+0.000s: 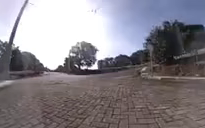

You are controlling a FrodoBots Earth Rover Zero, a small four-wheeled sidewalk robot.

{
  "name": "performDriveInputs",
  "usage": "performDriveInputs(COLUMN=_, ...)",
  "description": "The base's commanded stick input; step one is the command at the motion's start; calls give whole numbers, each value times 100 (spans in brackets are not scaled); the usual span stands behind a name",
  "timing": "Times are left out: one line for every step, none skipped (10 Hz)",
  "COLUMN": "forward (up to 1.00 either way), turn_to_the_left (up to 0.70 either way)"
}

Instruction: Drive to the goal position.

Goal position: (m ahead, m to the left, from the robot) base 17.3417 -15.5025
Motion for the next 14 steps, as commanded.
performDriveInputs(forward=100, turn_to_the_left=0)
performDriveInputs(forward=100, turn_to_the_left=0)
performDriveInputs(forward=100, turn_to_the_left=0)
performDriveInputs(forward=100, turn_to_the_left=0)
performDriveInputs(forward=100, turn_to_the_left=0)
performDriveInputs(forward=100, turn_to_the_left=0)
performDriveInputs(forward=100, turn_to_the_left=0)
performDriveInputs(forward=100, turn_to_the_left=0)
performDriveInputs(forward=100, turn_to_the_left=0)
performDriveInputs(forward=100, turn_to_the_left=0)
performDriveInputs(forward=100, turn_to_the_left=0)
performDriveInputs(forward=100, turn_to_the_left=0)
performDriveInputs(forward=100, turn_to_the_left=0)
performDriveInputs(forward=100, turn_to_the_left=0)
